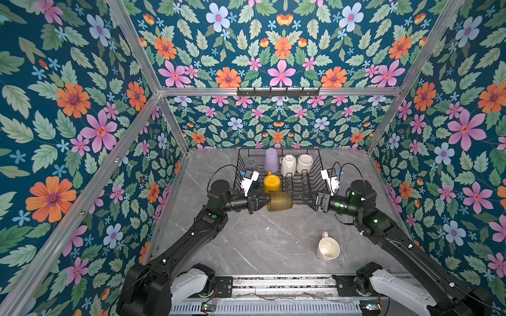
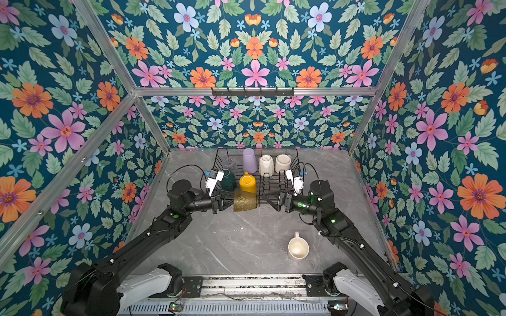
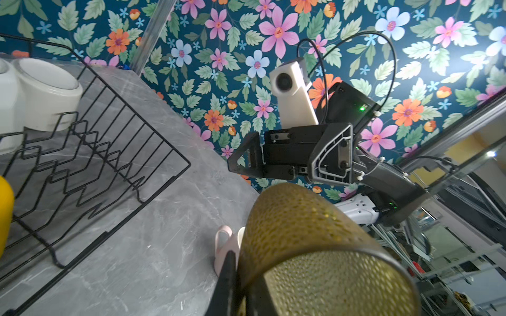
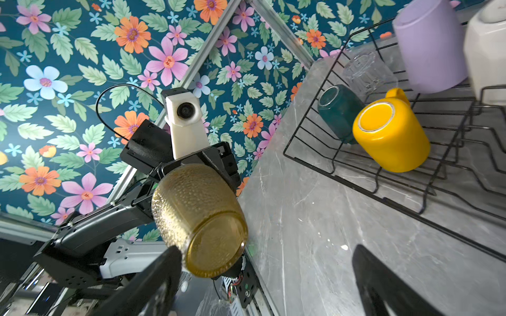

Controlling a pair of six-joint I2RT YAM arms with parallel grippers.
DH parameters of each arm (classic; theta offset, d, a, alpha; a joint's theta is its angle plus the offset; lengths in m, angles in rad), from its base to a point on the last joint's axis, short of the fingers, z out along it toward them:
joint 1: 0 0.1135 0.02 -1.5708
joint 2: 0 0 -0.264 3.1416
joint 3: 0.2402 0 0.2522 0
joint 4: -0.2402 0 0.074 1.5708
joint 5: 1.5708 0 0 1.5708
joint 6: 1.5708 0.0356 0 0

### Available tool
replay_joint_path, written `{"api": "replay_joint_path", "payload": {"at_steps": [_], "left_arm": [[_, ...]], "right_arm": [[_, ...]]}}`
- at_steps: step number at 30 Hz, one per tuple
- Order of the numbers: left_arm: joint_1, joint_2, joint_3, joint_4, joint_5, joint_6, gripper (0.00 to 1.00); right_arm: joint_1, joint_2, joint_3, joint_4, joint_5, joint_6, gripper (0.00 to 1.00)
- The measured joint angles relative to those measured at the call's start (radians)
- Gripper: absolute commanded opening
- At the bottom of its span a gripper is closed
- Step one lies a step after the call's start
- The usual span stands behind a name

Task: Load cups into a dish rack
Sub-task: Place the cup upside down at the dish rack.

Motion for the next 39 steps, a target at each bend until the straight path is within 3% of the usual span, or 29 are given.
{"api": "replay_joint_path", "payload": {"at_steps": [11,29,39], "left_arm": [[0.007,0.021,-0.024,0.146,0.067,-0.096,0.00],[0.009,0.031,-0.033,0.212,0.081,-0.150,0.00],[0.011,0.031,-0.038,0.217,0.080,-0.152,0.00]], "right_arm": [[0.043,0.070,0.029,0.144,-0.122,0.049,0.96],[0.136,0.174,0.078,0.187,-0.156,0.055,0.95],[0.163,0.211,0.095,0.211,-0.156,0.056,0.87]]}}
